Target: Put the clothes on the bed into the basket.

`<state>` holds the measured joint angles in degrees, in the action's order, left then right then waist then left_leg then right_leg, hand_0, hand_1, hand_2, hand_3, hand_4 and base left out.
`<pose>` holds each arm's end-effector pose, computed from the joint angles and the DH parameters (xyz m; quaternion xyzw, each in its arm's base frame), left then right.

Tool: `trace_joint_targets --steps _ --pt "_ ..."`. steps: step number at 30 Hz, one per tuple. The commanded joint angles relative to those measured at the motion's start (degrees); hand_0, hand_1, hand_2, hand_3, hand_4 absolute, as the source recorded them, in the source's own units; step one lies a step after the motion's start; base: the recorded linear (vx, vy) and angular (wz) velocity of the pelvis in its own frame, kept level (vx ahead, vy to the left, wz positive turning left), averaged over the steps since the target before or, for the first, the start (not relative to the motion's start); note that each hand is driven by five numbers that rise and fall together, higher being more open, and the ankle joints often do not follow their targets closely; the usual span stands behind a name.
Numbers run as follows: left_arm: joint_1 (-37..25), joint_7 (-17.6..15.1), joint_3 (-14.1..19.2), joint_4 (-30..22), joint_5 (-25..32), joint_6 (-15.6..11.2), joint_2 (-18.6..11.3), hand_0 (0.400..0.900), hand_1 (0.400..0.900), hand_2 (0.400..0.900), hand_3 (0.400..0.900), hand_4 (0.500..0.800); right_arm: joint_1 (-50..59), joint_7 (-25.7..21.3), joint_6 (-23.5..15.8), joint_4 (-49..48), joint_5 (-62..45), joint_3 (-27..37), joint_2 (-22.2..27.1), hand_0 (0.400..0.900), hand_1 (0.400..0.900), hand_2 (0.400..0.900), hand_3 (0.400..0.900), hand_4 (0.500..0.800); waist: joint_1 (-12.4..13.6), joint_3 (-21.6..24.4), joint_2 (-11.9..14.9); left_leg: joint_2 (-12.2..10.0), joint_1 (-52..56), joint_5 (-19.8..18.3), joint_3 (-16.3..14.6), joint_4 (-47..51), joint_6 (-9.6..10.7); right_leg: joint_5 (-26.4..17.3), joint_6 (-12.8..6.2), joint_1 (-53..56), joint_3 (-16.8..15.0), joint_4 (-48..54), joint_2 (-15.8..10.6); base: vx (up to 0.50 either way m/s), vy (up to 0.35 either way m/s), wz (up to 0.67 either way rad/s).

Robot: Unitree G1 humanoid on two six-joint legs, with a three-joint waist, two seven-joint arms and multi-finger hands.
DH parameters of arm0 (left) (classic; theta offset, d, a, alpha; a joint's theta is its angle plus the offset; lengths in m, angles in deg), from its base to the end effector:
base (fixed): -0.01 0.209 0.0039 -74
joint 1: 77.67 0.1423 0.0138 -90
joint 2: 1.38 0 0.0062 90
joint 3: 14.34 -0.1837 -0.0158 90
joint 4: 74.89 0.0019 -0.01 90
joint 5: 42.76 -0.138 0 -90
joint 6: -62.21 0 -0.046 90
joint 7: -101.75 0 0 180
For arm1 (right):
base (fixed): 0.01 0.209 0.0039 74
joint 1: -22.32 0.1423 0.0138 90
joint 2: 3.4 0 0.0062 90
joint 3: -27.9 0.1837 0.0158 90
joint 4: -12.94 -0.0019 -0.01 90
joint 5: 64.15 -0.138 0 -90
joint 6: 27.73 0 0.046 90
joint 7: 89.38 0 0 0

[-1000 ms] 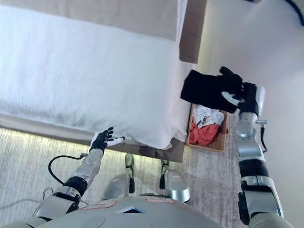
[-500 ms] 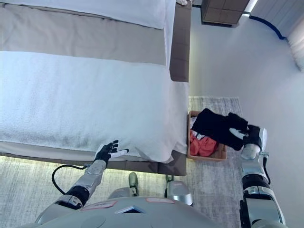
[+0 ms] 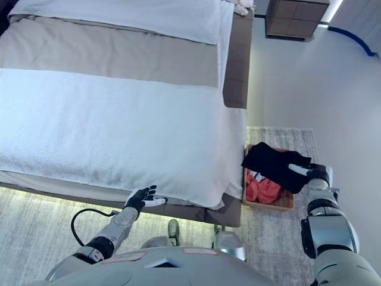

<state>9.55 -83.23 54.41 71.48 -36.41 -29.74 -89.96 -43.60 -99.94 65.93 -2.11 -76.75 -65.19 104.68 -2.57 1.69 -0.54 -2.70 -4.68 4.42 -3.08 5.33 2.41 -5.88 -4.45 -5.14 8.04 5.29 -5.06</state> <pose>0.1249 0.1941 -0.0984 0.1721 0.4430 -0.0423 0.8789 0.1971 -0.3344 -0.0143 -0.1798 0.4026 -0.2887 0.8499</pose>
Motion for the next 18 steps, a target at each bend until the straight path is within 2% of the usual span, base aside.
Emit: trace_joint_targets --steps 1,7,8,9,10,18 --pt "-3.62 -0.48 -0.57 1.08 -2.36 -2.54 -0.94 0.9 0.9 0.9 0.9 0.8 8.45 -1.11 -3.53 3.58 0.13 -3.02 5.33 0.4 0.4 0.4 0.4 0.5 1.18 1.59 2.89 -2.18 1.54 -3.83 0.15 -0.33 2.49 2.45 -4.17 2.26 0.54 -0.29 -3.72 0.0 0.0 0.0" --pt "-3.49 -0.44 -1.16 1.8 -2.27 -2.44 -0.29 0.9 0.9 0.9 0.9 0.8 10.2 -1.17 -3.28 3.87 1.13 -4.3 5.98 0.4 0.4 0.4 0.4 0.5 1.31 1.23 2.97 -2.32 1.11 -3.53 0.47 -0.33 2.69 2.51 -3.99 2.14 0.91 -0.29 -3.52 0.01 -0.011 0.03" --pt "-3.59 -0.4 -1.17 2.17 -2.37 -2.42 -0.21 0.9 0.9 0.9 0.9 0.8 10.36 -0.88 -3.14 4.44 1.03 -4.31 5.98 0.62 0.62 0.62 0.62 0.632 1.36 1.2 3.02 -2.34 1.04 -3.48 0.61 -0.33 2.7 2.52 -3.94 2.1 0.99 -0.29 -3.48 0.02 -0.019 0.04" --pt "-3.66 -0.42 -1.11 2.29 -2.25 -2.36 -0.33 0.9 0.9 0.9 0.9 0.8 10.79 -0.91 -2.93 5.02 1.25 -4.63 6.17 0.776 0.776 0.776 0.776 0.726 1.41 1.18 3.09 -2.36 0.99 -3.46 0.67 -0.33 2.72 2.55 -3.89 2.1 1.03 -0.29 -3.46 0.02 -0.018 0.03" --pt "-3.81 -0.47 -1.16 2.28 -2.21 -2.31 -0.33 0.9 0.9 0.9 0.9 0.8 11.15 -0.97 -2.82 5.46 1.28 -4.64 6.28 0.9 0.9 0.9 0.9 0.8 1.43 1.13 3.09 -2.4 0.96 -3.43 0.72 -0.33 2.74 2.57 -3.89 2.12 1.08 -0.29 -3.47 0.02 -0.013 0.03" --pt "-3.99 -0.83 -1.17 2.13 -2.04 -1.9 -0.36 0.9 0.9 0.9 0.9 0.8 12.21 -1.28 -1.49 8.93 1.8 -4.38 6.25 0.9 0.9 0.9 0.9 0.8 1.67 1.3 3.29 -2.3 0.91 -3.49 1.15 -0.33 2.74 2.85 -3.75 2.42 1.51 -0.29 -3.47 0.0 -0.001 0.0"
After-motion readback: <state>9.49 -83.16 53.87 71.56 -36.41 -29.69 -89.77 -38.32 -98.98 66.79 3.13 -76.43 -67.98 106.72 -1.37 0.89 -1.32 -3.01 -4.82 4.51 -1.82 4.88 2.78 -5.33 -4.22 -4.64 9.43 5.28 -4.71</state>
